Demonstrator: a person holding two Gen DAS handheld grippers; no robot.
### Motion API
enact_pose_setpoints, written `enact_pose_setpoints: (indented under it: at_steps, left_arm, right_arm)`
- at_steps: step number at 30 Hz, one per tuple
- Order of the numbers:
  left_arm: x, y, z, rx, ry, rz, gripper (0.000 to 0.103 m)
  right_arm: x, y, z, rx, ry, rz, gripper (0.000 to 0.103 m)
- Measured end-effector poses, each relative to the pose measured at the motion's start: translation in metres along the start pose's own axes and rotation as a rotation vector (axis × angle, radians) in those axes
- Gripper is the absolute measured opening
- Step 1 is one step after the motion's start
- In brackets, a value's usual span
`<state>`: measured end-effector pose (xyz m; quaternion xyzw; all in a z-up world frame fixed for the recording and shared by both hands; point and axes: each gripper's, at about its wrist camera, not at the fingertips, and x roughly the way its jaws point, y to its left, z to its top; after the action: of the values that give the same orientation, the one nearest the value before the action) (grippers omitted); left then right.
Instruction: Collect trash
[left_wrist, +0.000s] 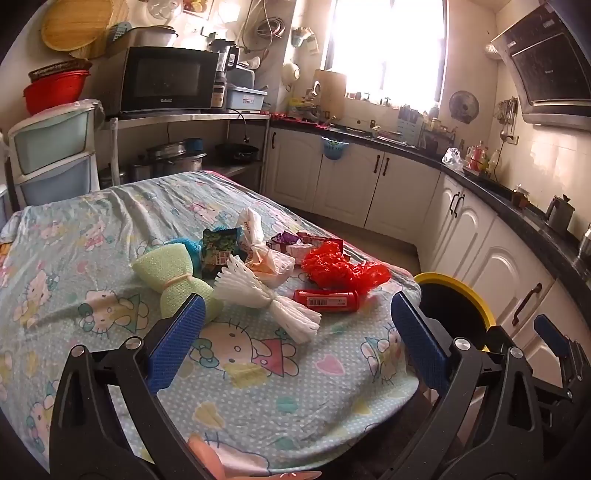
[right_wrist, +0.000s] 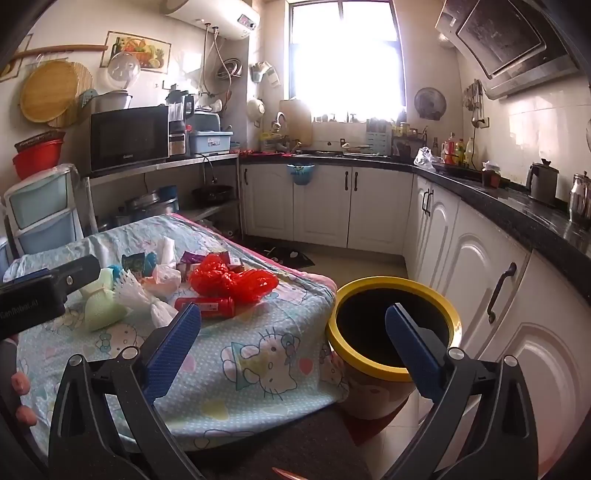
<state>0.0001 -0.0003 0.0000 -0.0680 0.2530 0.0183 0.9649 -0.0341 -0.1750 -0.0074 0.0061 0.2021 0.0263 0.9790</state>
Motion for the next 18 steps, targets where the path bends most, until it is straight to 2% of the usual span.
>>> enact_pose_setpoints:
  at_steps: [3,12,18]
  left_arm:
    - [-0.001,0.002,0.0,-0.027,-0.01,-0.018,0.093]
    - [-0.001,0.004,0.0,-0.031,-0.018,-0.02,0.093]
    - [-0.002,0.001,0.01,-0.026,-0.021,-0.021,0.093]
  right_arm:
    - [-0.001,0.003,0.0,-0.017,-0.019,0.001,0.097]
    - [-0.001,0.009,0.001,-0.029,-0.02,-0.008,0.097]
    - [-0.008,0.007,0.002,-0.031,-0.026,-0.006,0.097]
